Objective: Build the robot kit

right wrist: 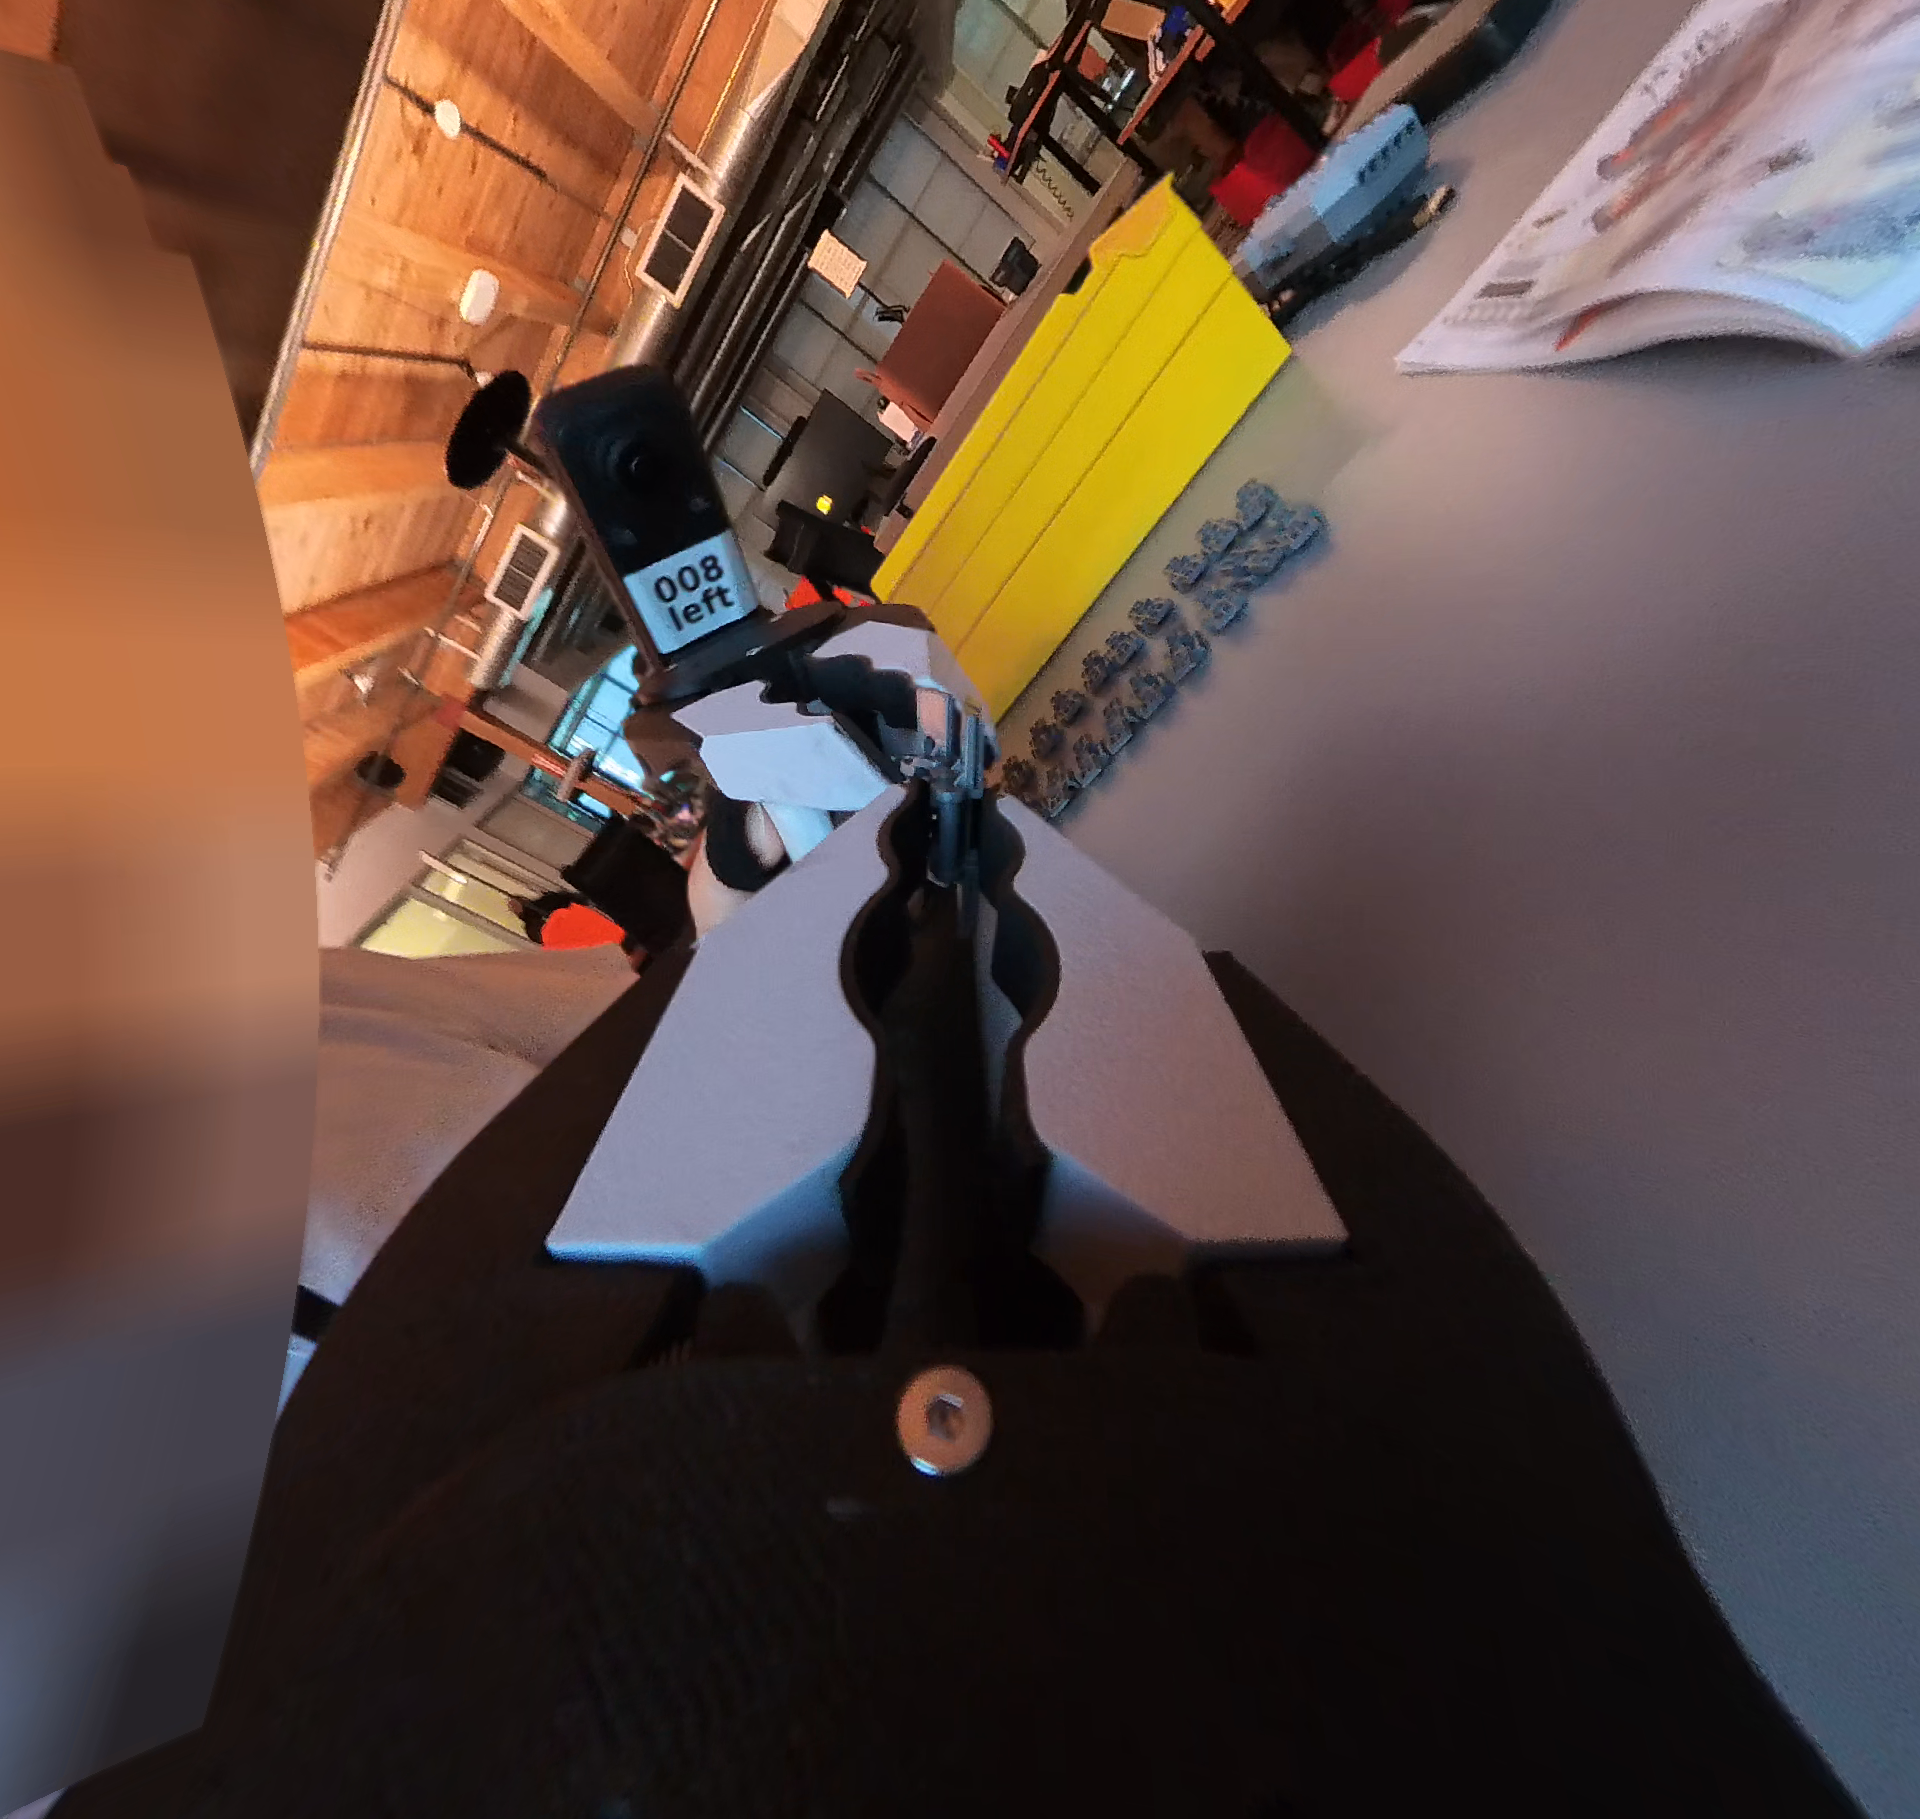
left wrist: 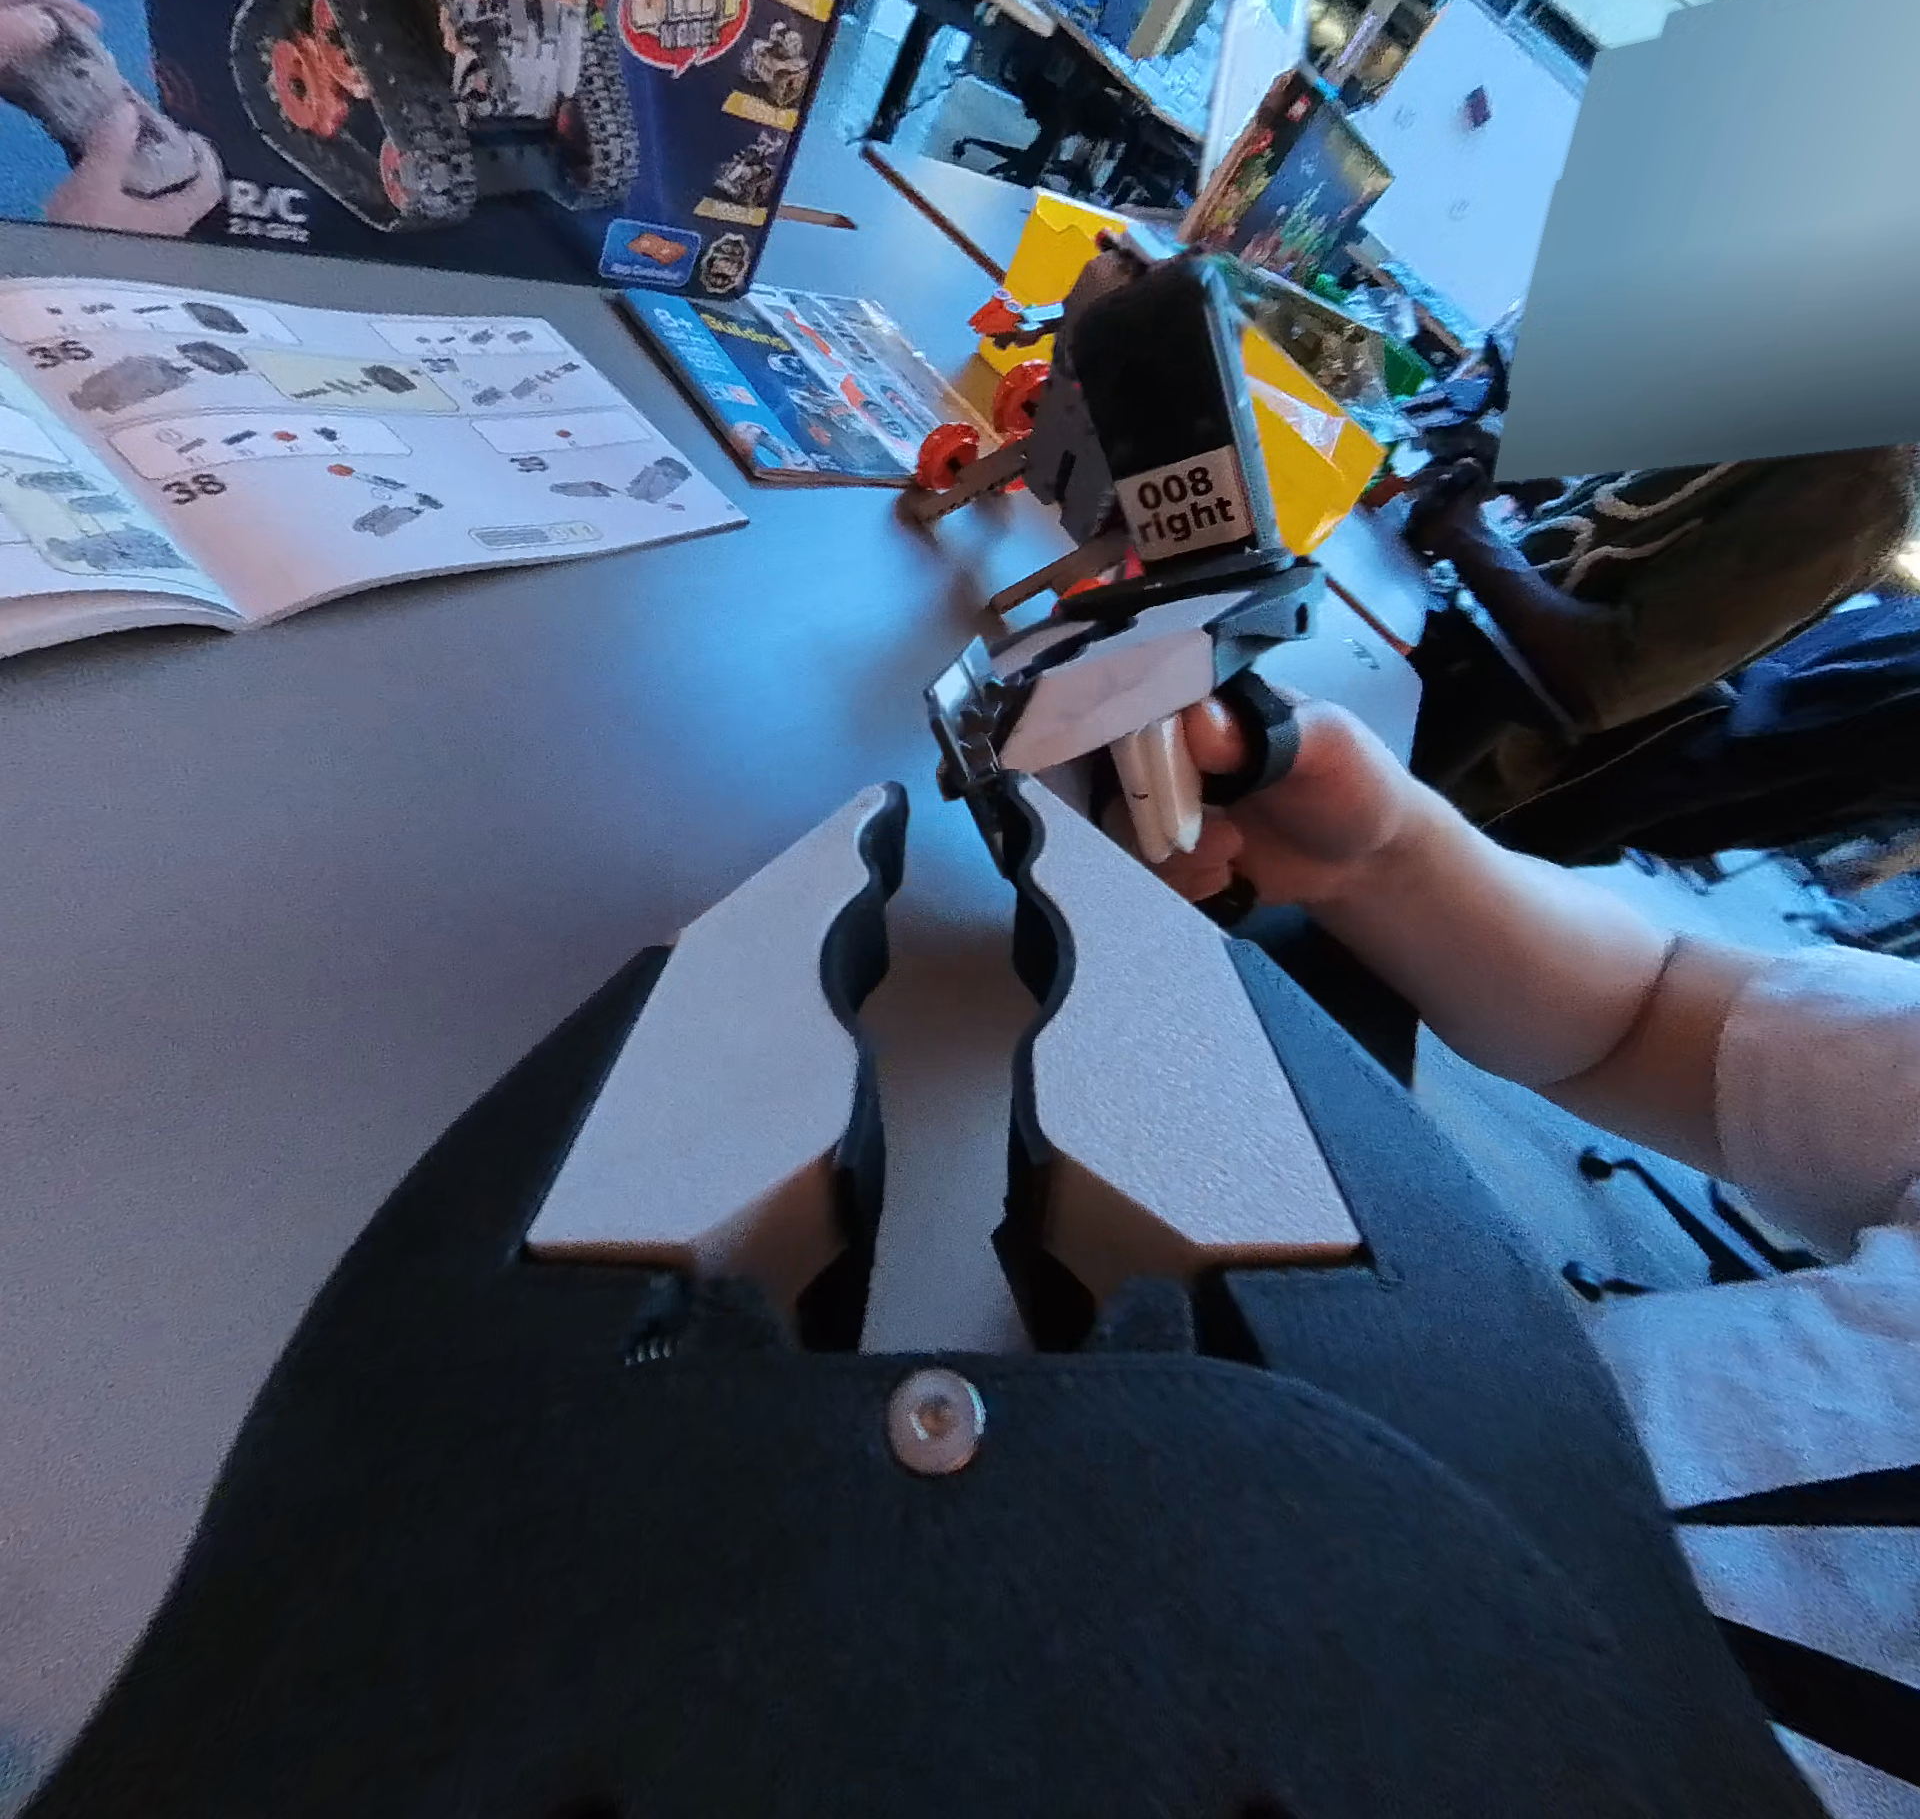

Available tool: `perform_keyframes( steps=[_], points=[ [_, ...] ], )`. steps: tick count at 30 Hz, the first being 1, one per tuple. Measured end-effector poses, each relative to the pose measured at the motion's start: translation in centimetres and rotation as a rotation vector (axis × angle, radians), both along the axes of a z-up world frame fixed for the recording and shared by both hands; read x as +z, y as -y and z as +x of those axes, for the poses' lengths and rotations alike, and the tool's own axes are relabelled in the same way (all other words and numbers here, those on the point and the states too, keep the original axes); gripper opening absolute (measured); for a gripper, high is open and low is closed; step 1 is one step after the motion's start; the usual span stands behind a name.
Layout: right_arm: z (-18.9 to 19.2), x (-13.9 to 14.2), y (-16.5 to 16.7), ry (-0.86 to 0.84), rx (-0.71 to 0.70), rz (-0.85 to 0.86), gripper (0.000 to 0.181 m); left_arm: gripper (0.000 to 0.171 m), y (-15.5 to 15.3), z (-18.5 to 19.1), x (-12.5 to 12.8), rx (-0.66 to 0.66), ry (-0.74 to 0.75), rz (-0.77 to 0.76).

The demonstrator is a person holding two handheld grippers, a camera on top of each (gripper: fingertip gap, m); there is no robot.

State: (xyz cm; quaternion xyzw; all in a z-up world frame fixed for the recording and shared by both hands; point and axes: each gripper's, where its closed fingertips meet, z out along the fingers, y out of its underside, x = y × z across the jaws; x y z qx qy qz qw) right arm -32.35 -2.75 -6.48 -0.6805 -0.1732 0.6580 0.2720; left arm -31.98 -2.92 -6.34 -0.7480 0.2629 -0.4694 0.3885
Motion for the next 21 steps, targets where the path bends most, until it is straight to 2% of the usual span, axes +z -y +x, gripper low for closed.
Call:
perform_keyframes(
  steps=[2,4,7,12,16,21],
  points=[
    [-0.1,0.6,0.2,0.006,-0.003,0.071,0.005,0.016,0.3,0.0,0.4,-0.028,0.062,-0.032],
    [-0.1,1.0,0.4,0.024,-0.012,0.148,0.005,0.008,0.9,0.2,1.0,-0.072,0.124,-0.061],
    [-0.1,1.8,0.5,0.068,-0.048,0.309,0.006,0.009,1.3,0.1,2.1,-0.089,0.182,-0.044],
    [-0.3,2.8,1.0,0.162,-0.108,0.593,0.006,0.005,1.7,-0.1,2.6,-0.083,0.122,0.076],
    [-0.2,3.5,1.2,0.166,-0.140,0.680,0.005,0.005,1.9,-0.1,3.1,-0.062,0.081,0.182],
    [-0.2,3.8,1.3,0.255,-0.206,0.871,0.005,0.005,2.0,0.0,3.2,-0.002,-0.055,0.366]
  ],
)
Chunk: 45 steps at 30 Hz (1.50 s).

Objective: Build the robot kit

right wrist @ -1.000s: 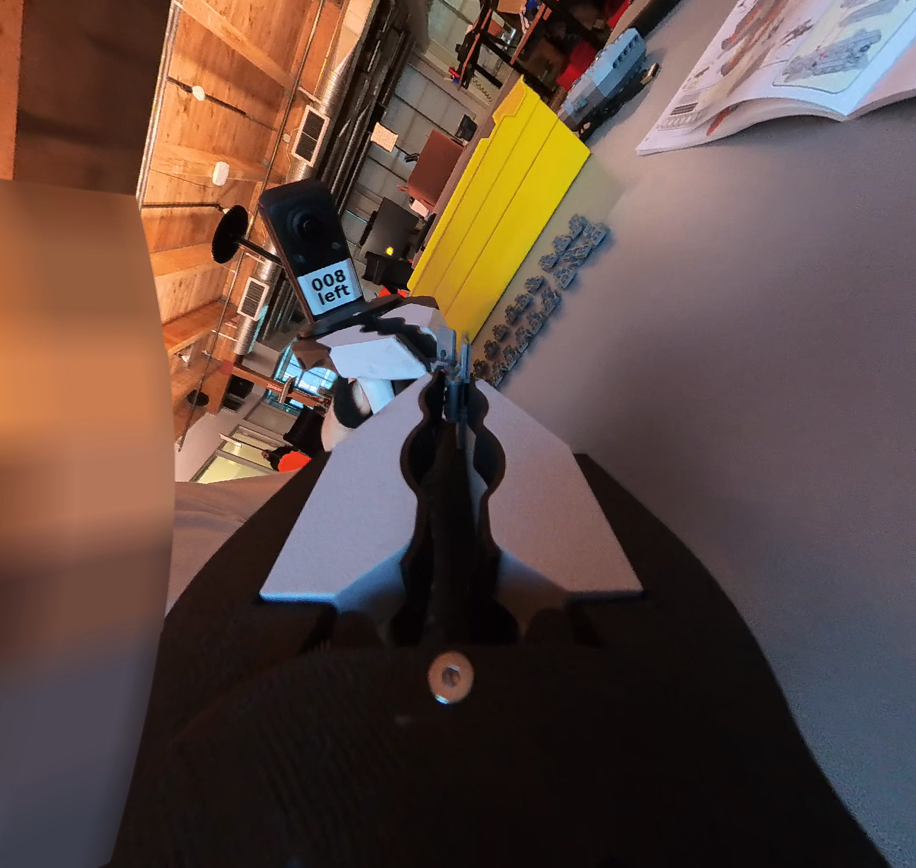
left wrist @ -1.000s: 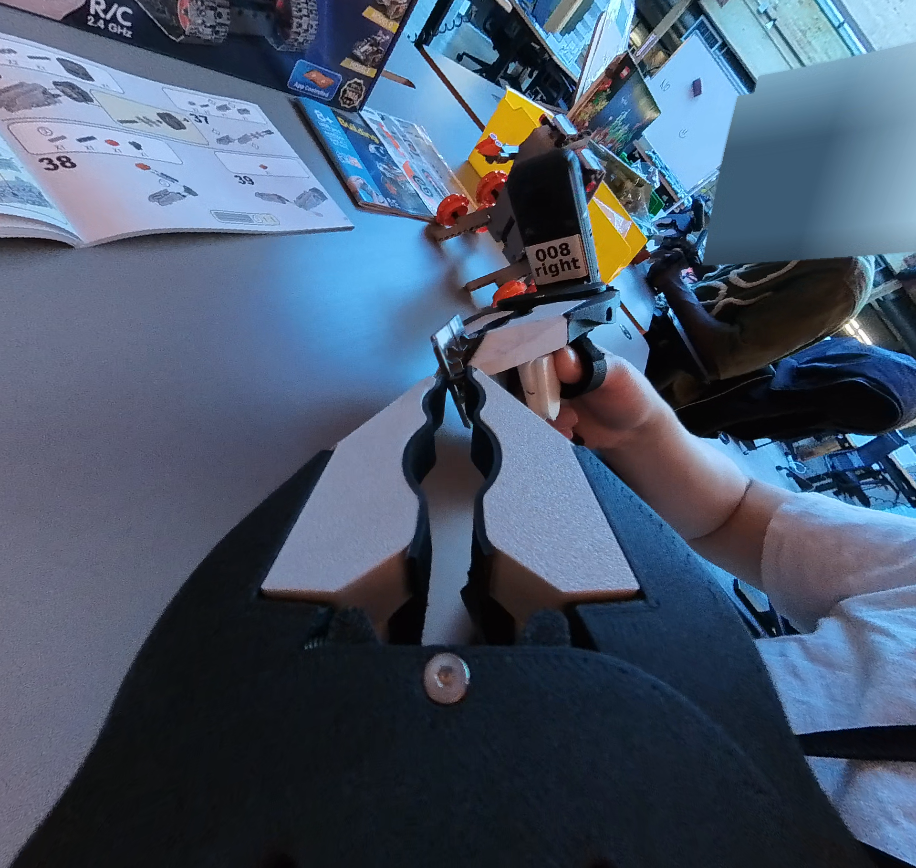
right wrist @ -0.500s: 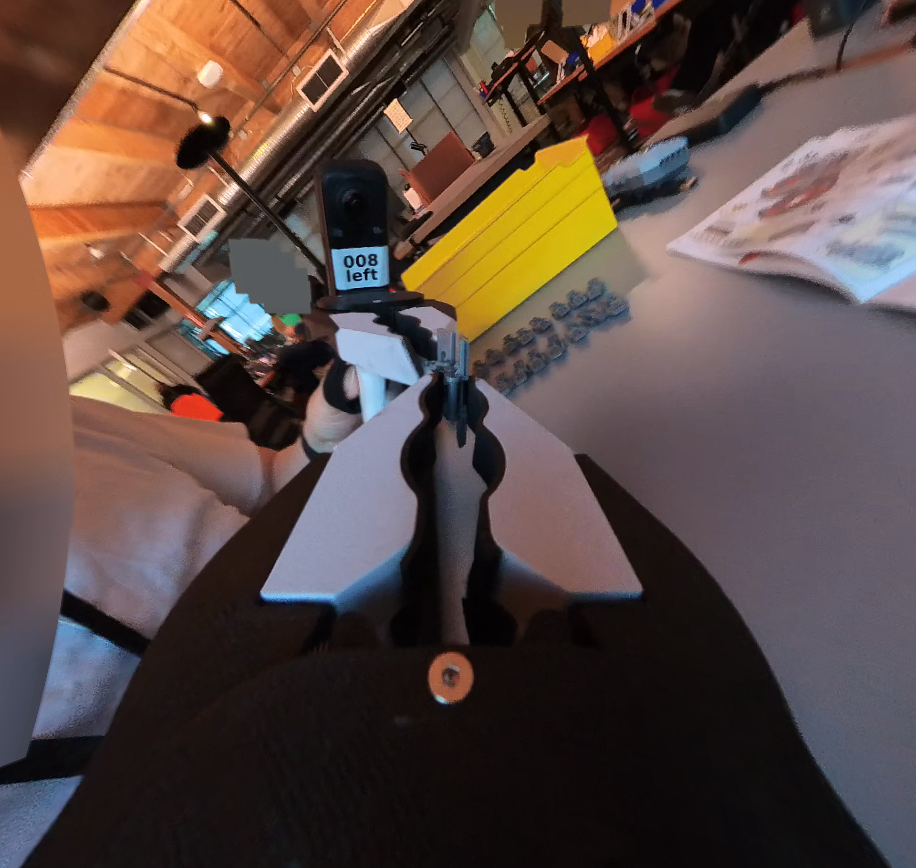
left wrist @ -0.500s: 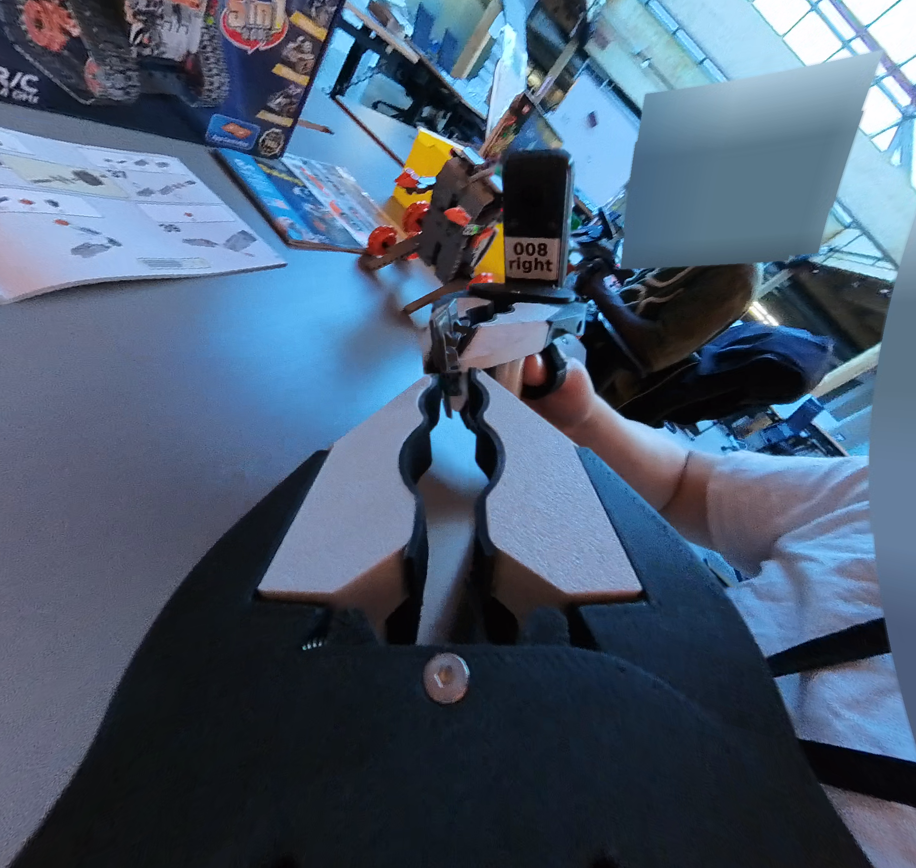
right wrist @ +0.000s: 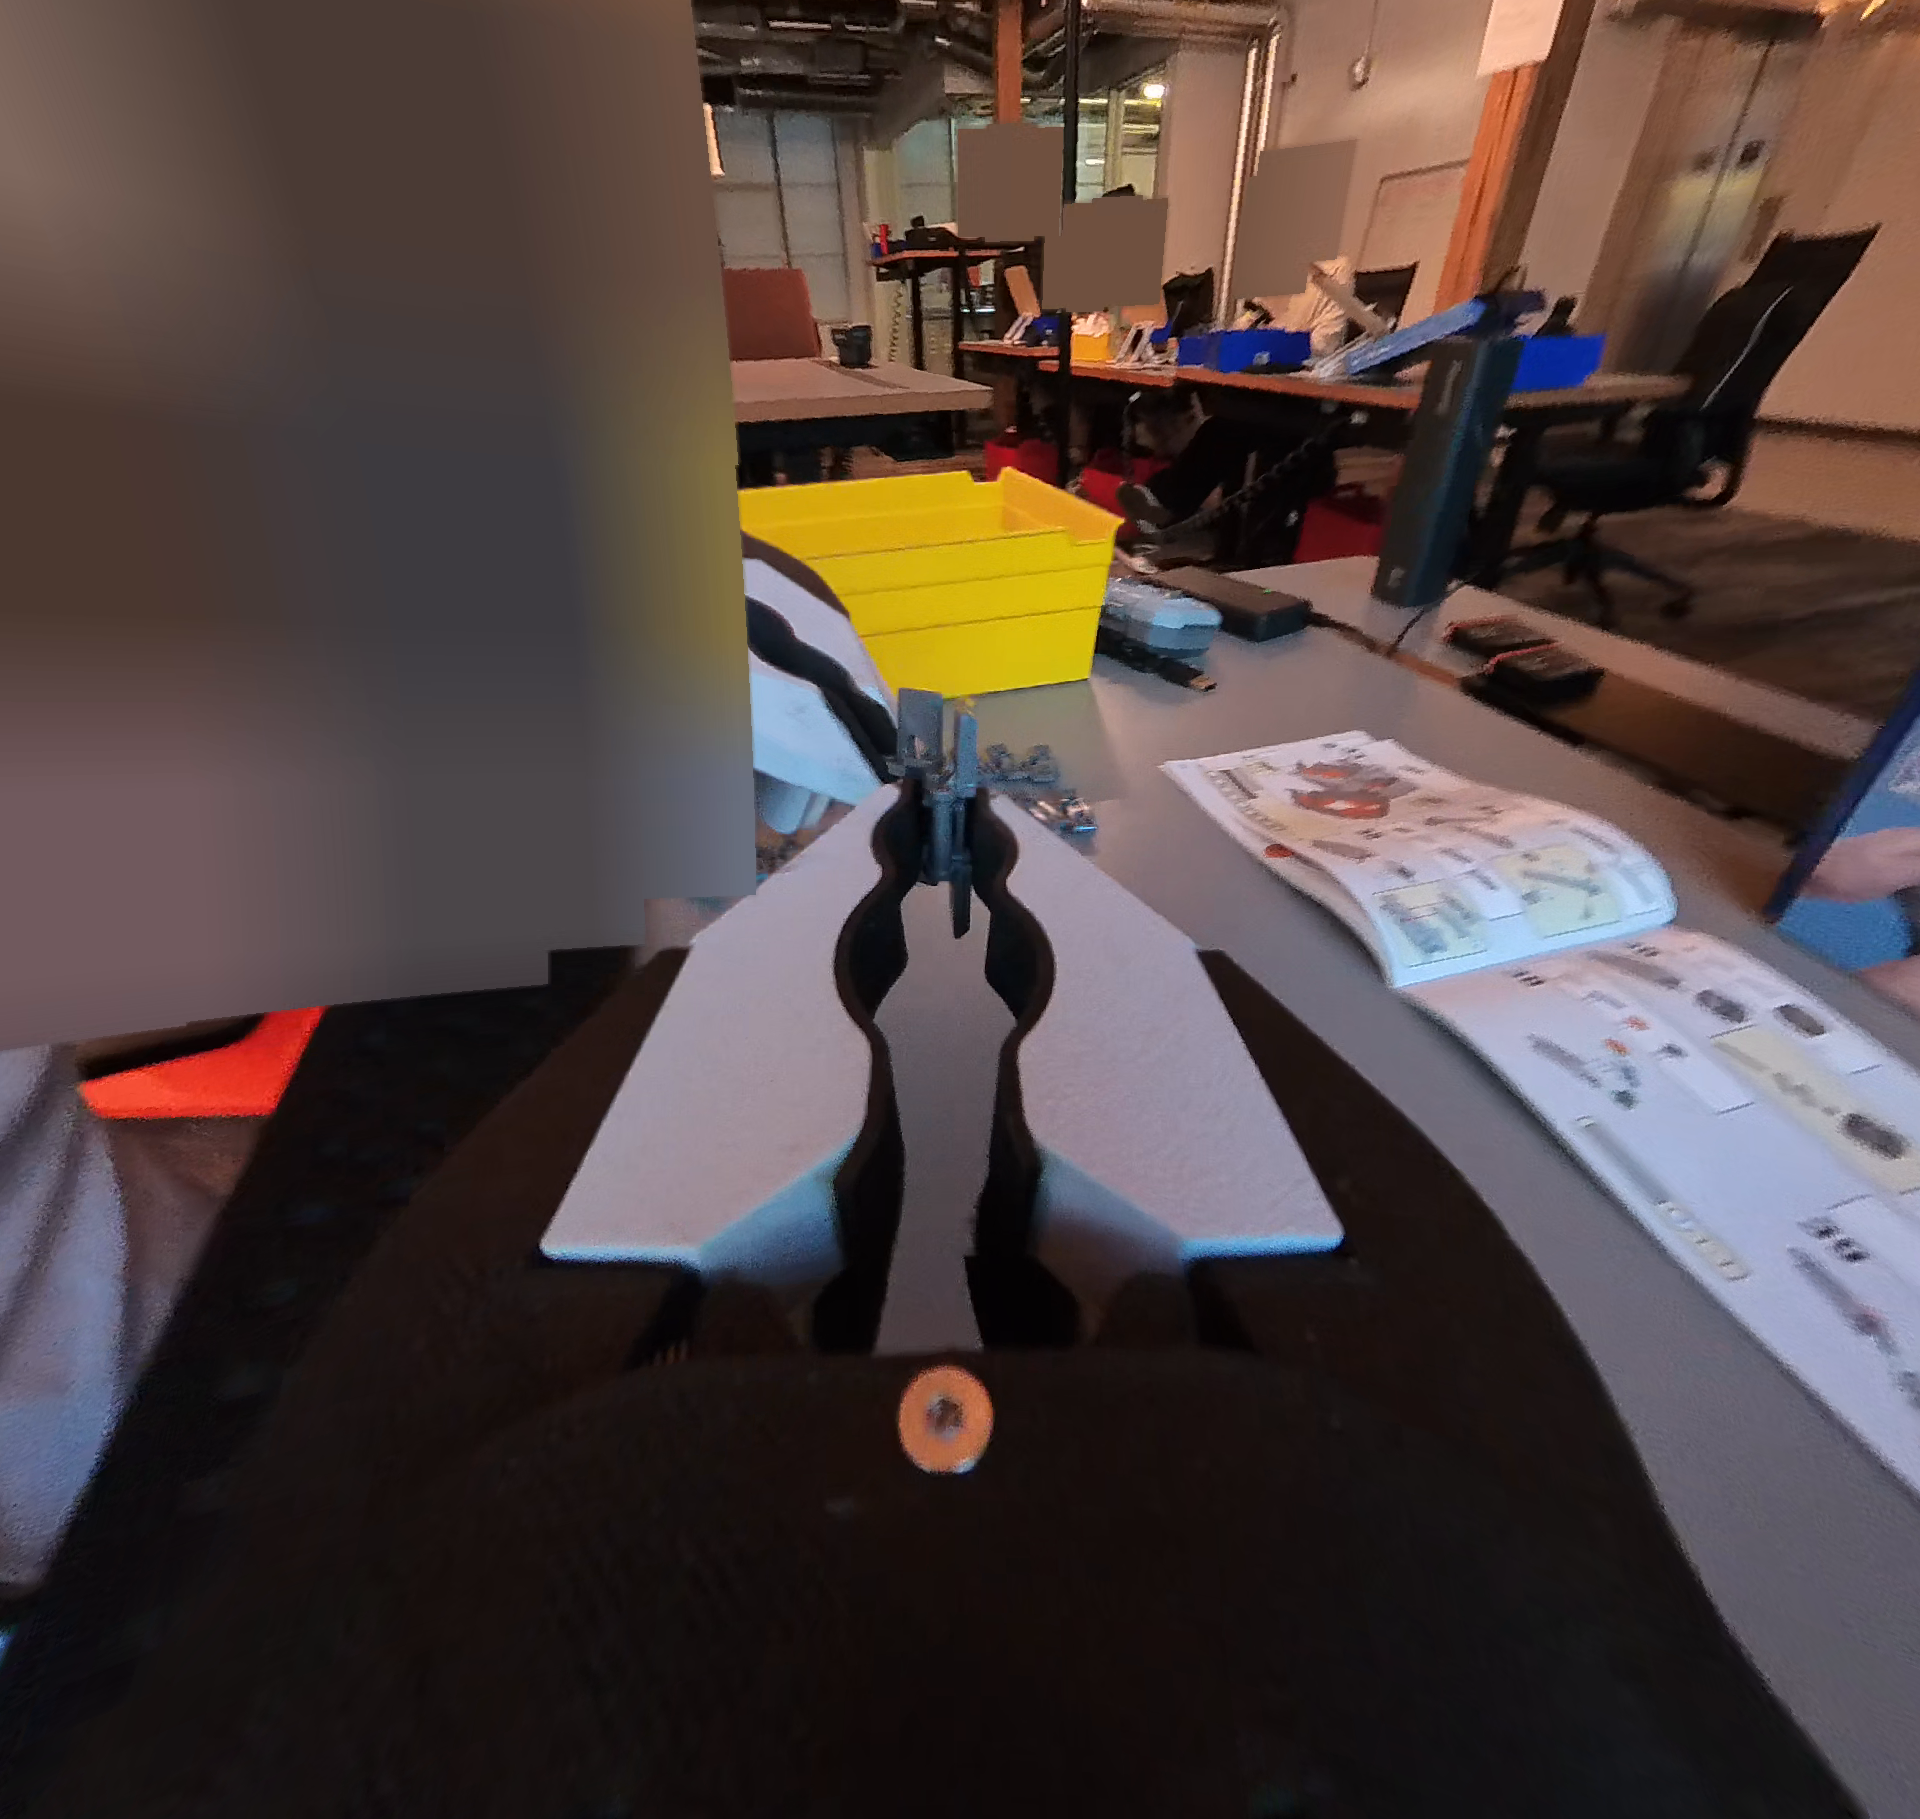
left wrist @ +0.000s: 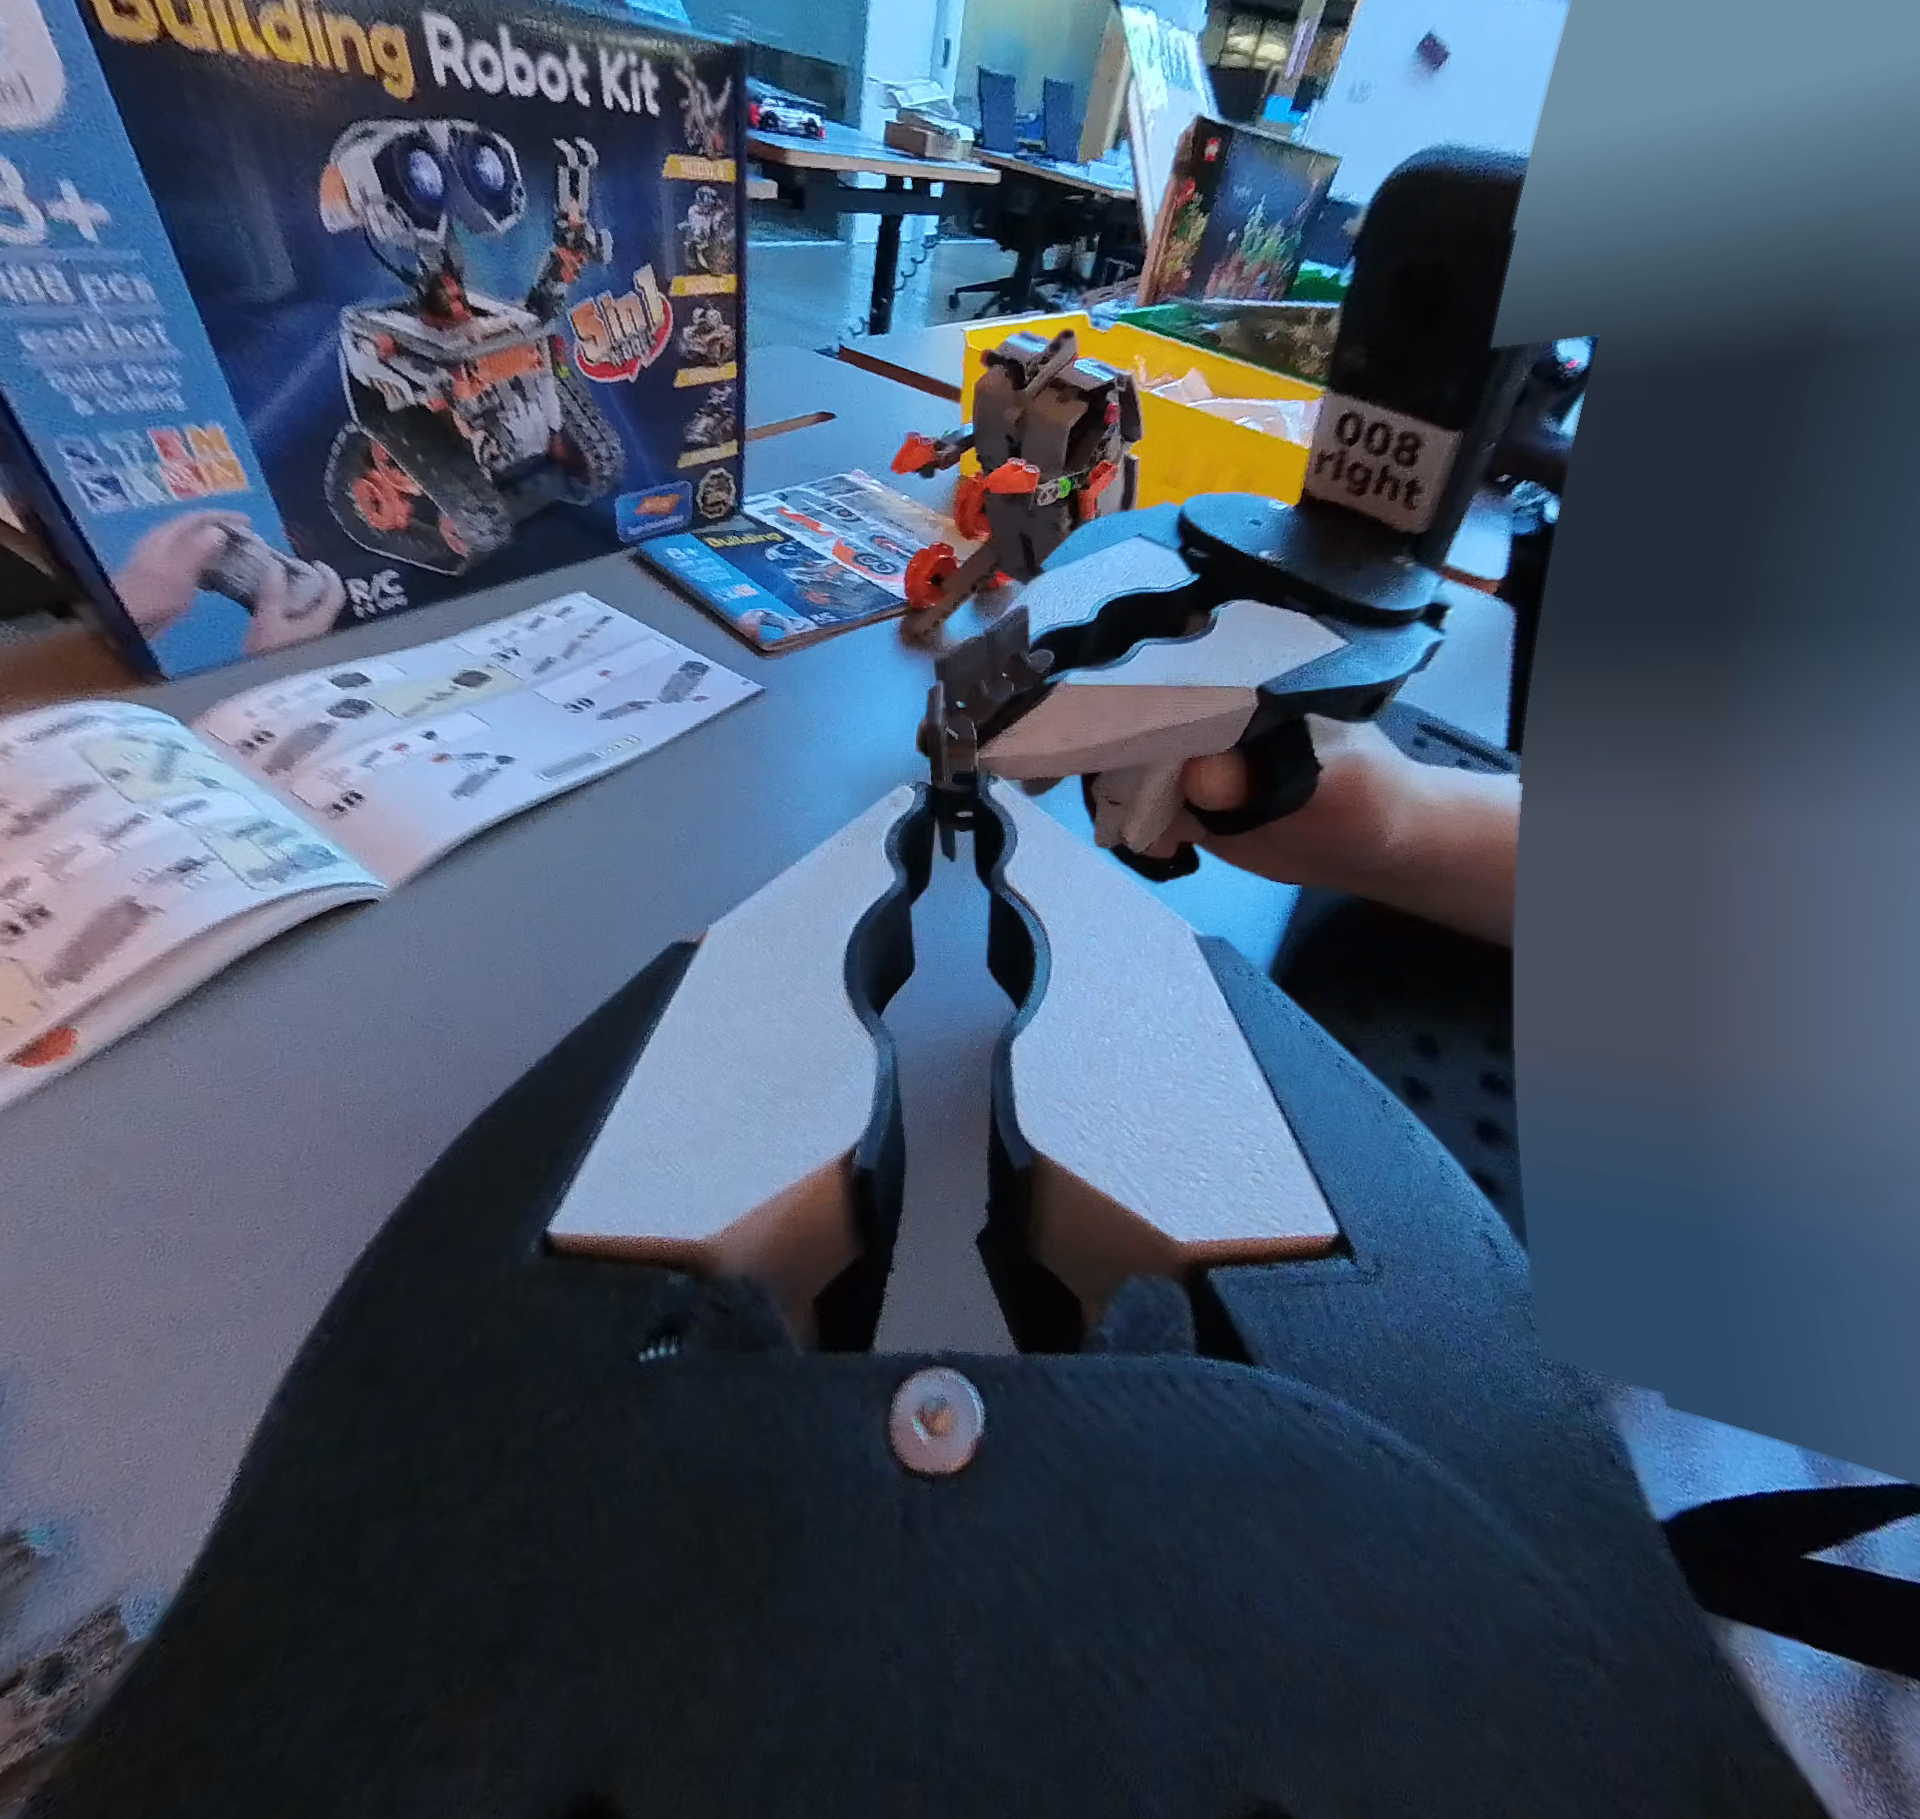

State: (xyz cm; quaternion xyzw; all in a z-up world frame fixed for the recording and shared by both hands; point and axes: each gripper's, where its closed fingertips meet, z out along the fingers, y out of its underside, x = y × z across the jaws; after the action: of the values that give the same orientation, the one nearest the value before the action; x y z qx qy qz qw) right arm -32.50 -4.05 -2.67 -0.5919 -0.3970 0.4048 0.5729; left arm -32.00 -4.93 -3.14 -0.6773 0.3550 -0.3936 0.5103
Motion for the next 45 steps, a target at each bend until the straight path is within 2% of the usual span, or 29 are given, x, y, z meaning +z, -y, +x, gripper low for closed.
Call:
perform_keyframes(
  steps=[3,6,9,18,32,37,42,45],
  points=[
    [0.0,0.7,0.4,0.024,-0.029,0.115,0.006,0.007,0.4,0.1,0.6,-0.004,0.016,0.042],
    [-0.1,0.8,0.6,0.055,-0.049,0.175,0.006,0.018,0.8,0.0,1.4,-0.034,0.070,0.033],
    [0.0,1.1,0.8,0.062,-0.056,0.217,0.006,0.006,0.7,-0.2,1.3,-0.038,0.067,0.033],
    [-0.2,1.1,1.1,0.085,-0.052,0.247,0.006,0.006,0.9,0.1,1.3,-0.079,0.116,-0.023],
    [-0.3,0.7,1.0,0.169,-0.115,0.354,0.005,0.005,0.8,0.0,0.8,-0.065,0.123,-0.103],
    [-0.2,0.9,1.1,0.172,-0.127,0.350,0.005,0.005,0.8,0.1,1.1,-0.059,0.136,-0.107],
    [-0.2,0.3,1.0,0.216,-0.144,0.368,0.005,0.005,0.8,0.1,0.5,-0.082,0.178,-0.199],
    [-0.4,0.0,0.9,0.208,-0.132,0.319,0.005,0.005,0.7,-0.1,0.3,-0.078,0.188,-0.217]
  ],
)
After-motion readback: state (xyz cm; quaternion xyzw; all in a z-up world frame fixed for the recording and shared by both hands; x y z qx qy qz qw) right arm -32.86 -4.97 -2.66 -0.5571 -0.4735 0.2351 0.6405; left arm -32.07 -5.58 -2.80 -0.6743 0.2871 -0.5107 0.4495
